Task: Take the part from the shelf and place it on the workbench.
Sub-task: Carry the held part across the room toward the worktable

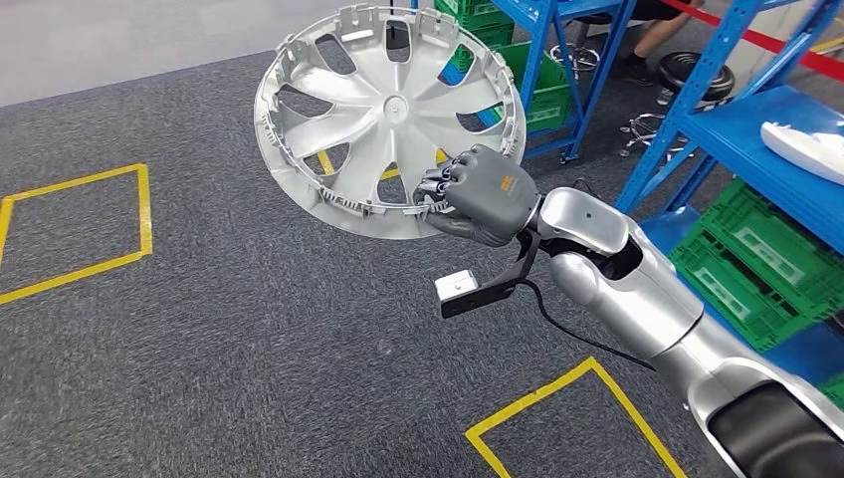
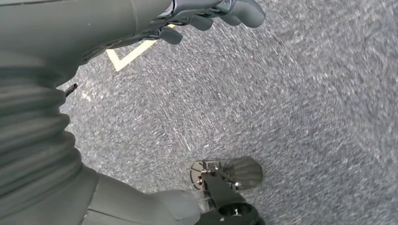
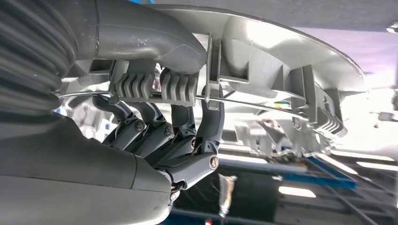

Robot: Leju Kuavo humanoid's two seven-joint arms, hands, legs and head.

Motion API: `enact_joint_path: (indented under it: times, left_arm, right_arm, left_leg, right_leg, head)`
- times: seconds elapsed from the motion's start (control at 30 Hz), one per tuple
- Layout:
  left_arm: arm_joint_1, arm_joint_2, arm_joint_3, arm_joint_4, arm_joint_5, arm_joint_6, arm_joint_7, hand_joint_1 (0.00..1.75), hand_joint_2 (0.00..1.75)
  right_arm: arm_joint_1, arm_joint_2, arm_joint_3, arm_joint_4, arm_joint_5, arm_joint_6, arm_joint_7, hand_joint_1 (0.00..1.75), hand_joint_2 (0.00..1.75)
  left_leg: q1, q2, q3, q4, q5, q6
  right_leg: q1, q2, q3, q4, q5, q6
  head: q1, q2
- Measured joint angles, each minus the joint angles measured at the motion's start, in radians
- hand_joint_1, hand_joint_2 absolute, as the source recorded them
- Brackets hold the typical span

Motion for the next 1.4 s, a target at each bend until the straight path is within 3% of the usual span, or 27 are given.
enact_joint_path:
  times: [0.03, 0.1, 0.17, 0.23, 0.3, 0.37, 0.4, 0.43, 0.47, 0.53, 0.57, 0.6, 0.67, 0.73, 0.8, 0.87, 0.9, 0.97, 1.03, 1.1, 1.17, 1.23, 1.3, 1.37, 1.4]
  left_arm:
    - [-0.001, 0.000, 0.000, 0.000, 0.000, -0.006, 0.000, 0.00, 1.75]
    - [-0.001, 0.000, 0.000, 0.000, 0.000, -0.015, 0.001, 0.00, 1.75]
    - [0.003, 0.001, 0.000, 0.000, 0.001, -0.018, 0.006, 0.00, 1.75]
    - [0.004, 0.003, 0.000, 0.001, 0.001, -0.020, 0.010, 0.00, 1.75]
    - [0.002, 0.004, 0.000, 0.001, 0.001, -0.023, 0.011, 0.00, 1.75]
    - [0.001, 0.004, 0.000, 0.001, 0.001, -0.025, 0.011, 0.00, 1.75]
    - [0.001, 0.004, 0.000, 0.001, 0.001, -0.025, 0.012, 0.00, 1.75]
    - [0.002, 0.004, 0.000, 0.001, 0.001, -0.023, 0.012, 0.00, 1.75]
    - [0.002, 0.004, 0.000, 0.001, 0.001, -0.021, 0.012, 0.00, 1.75]
    - [0.000, 0.004, 0.001, 0.001, 0.002, -0.012, 0.011, 0.00, 1.75]
    - [-0.001, 0.004, 0.001, 0.000, 0.002, -0.008, 0.010, 0.00, 1.75]
    - [-0.002, 0.004, 0.001, 0.000, 0.002, -0.006, 0.010, 0.00, 1.75]
    - [-0.001, 0.005, 0.003, 0.000, 0.003, -0.004, 0.009, 0.00, 1.75]
    - [0.000, 0.007, 0.007, 0.000, 0.004, -0.004, 0.008, 0.00, 1.75]
    - [-0.002, 0.008, 0.010, -0.001, 0.004, -0.004, 0.004, 0.00, 1.75]
    - [-0.002, 0.006, 0.010, 0.000, 0.004, -0.002, -0.001, 0.00, 1.75]
    - [0.000, 0.006, 0.010, 0.000, 0.004, -0.001, -0.004, 0.00, 1.75]
    - [0.004, 0.005, 0.011, 0.000, 0.003, -0.001, -0.008, 0.00, 1.75]
    - [0.003, 0.004, 0.011, 0.000, 0.001, -0.002, -0.009, 0.00, 1.75]
    - [0.003, 0.002, 0.011, 0.000, -0.001, -0.005, -0.010, 0.00, 1.75]
    - [0.006, 0.002, 0.011, 0.000, -0.002, -0.007, -0.010, 0.00, 1.75]
    - [0.009, 0.002, 0.011, 0.000, -0.002, -0.007, -0.009, 0.00, 1.75]
    - [0.005, 0.002, 0.011, 0.000, -0.004, -0.007, -0.010, 0.00, 1.75]
    - [0.001, 0.002, 0.011, 0.000, -0.006, -0.007, -0.009, 0.00, 1.75]
    - [0.001, 0.002, 0.011, 0.000, -0.006, -0.007, -0.009, 0.00, 1.75]
  right_arm:
    - [0.001, 0.000, -0.001, -0.002, 0.001, 0.000, 0.001, 1.75, 1.75]
    - [0.005, -0.001, -0.005, -0.004, 0.006, 0.000, 0.005, 1.75, 1.75]
    - [0.008, 0.000, -0.008, -0.010, 0.010, 0.000, 0.009, 1.75, 1.75]
    - [0.009, 0.001, -0.011, -0.016, 0.011, -0.001, 0.011, 1.75, 1.75]
    - [0.011, 0.002, -0.016, -0.020, 0.012, -0.002, 0.012, 1.75, 1.75]
    - [0.015, 0.001, -0.018, -0.020, 0.013, -0.002, 0.011, 1.75, 1.75]
    - [0.017, 0.001, -0.019, -0.020, 0.013, -0.002, 0.010, 1.75, 1.75]
    - [0.018, 0.001, -0.019, -0.020, 0.013, -0.002, 0.008, 1.75, 1.75]
    - [0.017, 0.002, -0.019, -0.020, 0.014, -0.002, 0.007, 1.75, 1.75]
    - [0.012, 0.004, -0.019, -0.020, 0.015, 0.000, 0.004, 1.75, 1.75]
    - [0.008, 0.005, -0.019, -0.020, 0.016, 0.002, 0.003, 1.75, 1.75]
    - [0.003, 0.008, -0.019, -0.020, 0.017, 0.003, 0.002, 1.75, 1.75]
    - [-0.004, 0.015, -0.020, -0.019, 0.018, 0.004, 0.001, 1.75, 1.75]
    - [-0.008, 0.021, -0.020, -0.019, 0.018, 0.004, -0.002, 1.75, 1.75]
    - [-0.007, 0.021, -0.021, -0.018, 0.018, 0.004, -0.004, 1.75, 1.75]
    - [-0.001, 0.019, -0.021, -0.016, 0.019, 0.003, -0.005, 1.75, 1.75]
    - [0.002, 0.016, -0.021, -0.015, 0.018, 0.003, -0.006, 1.75, 1.75]
    - [0.008, 0.004, -0.022, -0.015, 0.015, 0.002, -0.006, 1.75, 1.75]
    - [0.015, -0.015, -0.027, -0.017, 0.007, -0.002, -0.007, 1.75, 1.75]
    - [0.027, -0.034, -0.037, -0.020, 0.001, -0.006, -0.011, 1.75, 1.75]
    - [0.036, -0.045, -0.043, -0.023, -0.002, -0.009, -0.015, 1.75, 1.75]
    - [0.040, -0.048, -0.046, -0.026, -0.002, -0.011, -0.018, 1.75, 1.75]
    - [0.044, -0.054, -0.049, -0.029, -0.003, -0.012, -0.018, 1.75, 1.75]
    - [0.048, -0.061, -0.052, -0.031, -0.003, -0.013, -0.019, 1.75, 1.75]
    - [0.049, -0.063, -0.052, -0.031, -0.003, -0.013, -0.019, 1.75, 1.75]
  left_leg:
    - [0.000, -0.014, -0.003, 0.002, 0.001, -0.005]
    - [0.003, -0.037, -0.012, 0.002, 0.006, -0.019]
    - [0.007, -0.050, -0.020, 0.000, 0.010, -0.033]
    - [0.004, -0.001, -0.042, 0.035, -0.012, -0.041]
    - [0.001, 0.069, -0.095, 0.146, -0.072, -0.046]
    - [0.004, 0.090, -0.148, 0.264, -0.117, -0.050]
    - [0.005, 0.093, -0.154, 0.280, -0.115, -0.051]
    - [0.006, 0.097, -0.140, 0.259, -0.096, -0.051]
    - [0.006, 0.107, -0.108, 0.201, -0.066, -0.050]
    - [0.000, 0.151, -0.036, 0.068, -0.022, -0.043]
    - [-0.004, 0.166, -0.015, 0.026, -0.012, -0.036]
    - [-0.008, 0.170, -0.007, 0.007, -0.011, -0.029]
    - [-0.010, 0.145, -0.009, 0.003, -0.007, -0.016]
    - [-0.006, 0.119, -0.005, -0.003, -0.001, -0.004]
    - [0.001, 0.093, -0.003, -0.007, 0.002, 0.005]
    - [0.002, 0.065, -0.004, -0.006, 0.003, 0.008]
    - [0.002, 0.050, -0.005, -0.004, 0.003, 0.008]
    - [0.003, 0.019, -0.005, 0.000, 0.003, 0.007]
    - [0.004, -0.012, -0.007, 0.005, 0.003, 0.000]
    - [0.006, -0.037, -0.015, 0.007, 0.007, -0.014]
    - [0.009, -0.056, -0.024, 0.002, 0.013, -0.029]
    - [0.006, -0.016, -0.036, 0.015, 0.003, -0.038]
    - [0.002, 0.060, -0.075, 0.103, -0.048, -0.042]
    - [0.006, 0.088, -0.133, 0.231, -0.104, -0.048]
    - [0.007, 0.091, -0.149, 0.266, -0.111, -0.050]
  right_leg:
    - [-0.001, 0.018, 0.025, -0.052, 0.017, -0.001]
    - [0.001, 0.033, 0.043, -0.091, 0.019, -0.006]
    - [0.003, 0.008, 0.044, -0.096, 0.026, -0.017]
    - [0.002, -0.017, 0.047, -0.104, 0.031, -0.032]
    - [0.004, -0.042, 0.049, -0.107, 0.032, -0.042]
    - [0.007, -0.069, 0.049, -0.107, 0.030, -0.045]
    - [0.008, -0.083, 0.049, -0.107, 0.030, -0.045]
    - [0.008, -0.096, 0.049, -0.106, 0.029, -0.045]
    - [0.008, -0.109, 0.050, -0.106, 0.027, -0.043]
    - [0.012, -0.132, 0.051, -0.101, 0.022, -0.036]
    - [0.015, -0.143, 0.051, -0.099, 0.019, -0.031]
    - [0.018, -0.154, 0.051, -0.098, 0.017, -0.026]
    - [0.019, -0.177, 0.055, -0.099, 0.015, -0.017]
    - [0.012, -0.142, 0.047, -0.072, -0.008, -0.007]
    - [0.006, -0.069, -0.001, 0.033, -0.063, 0.001]
    - [0.005, -0.040, -0.064, 0.158, -0.109, 0.005]
    - [0.005, -0.037, -0.080, 0.184, -0.109, 0.005]
    - [0.004, -0.030, -0.054, 0.119, -0.055, 0.003]
    - [0.001, 0.010, 0.010, -0.020, 0.003, -0.001]
    - [0.002, 0.039, 0.044, -0.091, 0.019, -0.004]
    - [0.004, 0.024, 0.046, -0.096, 0.022, -0.011]
    - [0.003, 0.003, 0.049, -0.104, 0.029, -0.024]
    - [0.004, -0.023, 0.051, -0.110, 0.032, -0.036]
    - [0.006, -0.052, 0.051, -0.110, 0.030, -0.041]
    - [0.007, -0.066, 0.052, -0.110, 0.029, -0.042]
  head:
    - [0.000, 0.000]
    - [0.000, 0.000]
    - [0.000, 0.000]
    - [-0.005, 0.000]
    - [-0.010, 0.000]
    - [-0.010, 0.000]
    - [-0.010, 0.000]
    - [-0.010, 0.000]
    - [-0.010, 0.000]
    - [-0.010, 0.000]
    - [-0.008, 0.000]
    - [-0.006, 0.000]
    - [-0.003, 0.000]
    - [-0.001, 0.000]
    - [0.001, 0.000]
    - [0.002, 0.000]
    - [0.002, 0.000]
    - [0.002, 0.000]
    - [0.002, 0.000]
    - [0.002, 0.000]
    - [0.003, 0.000]
    - [-0.001, 0.000]
    - [-0.005, 0.000]
    - [-0.006, 0.000]
    - [-0.007, 0.000]
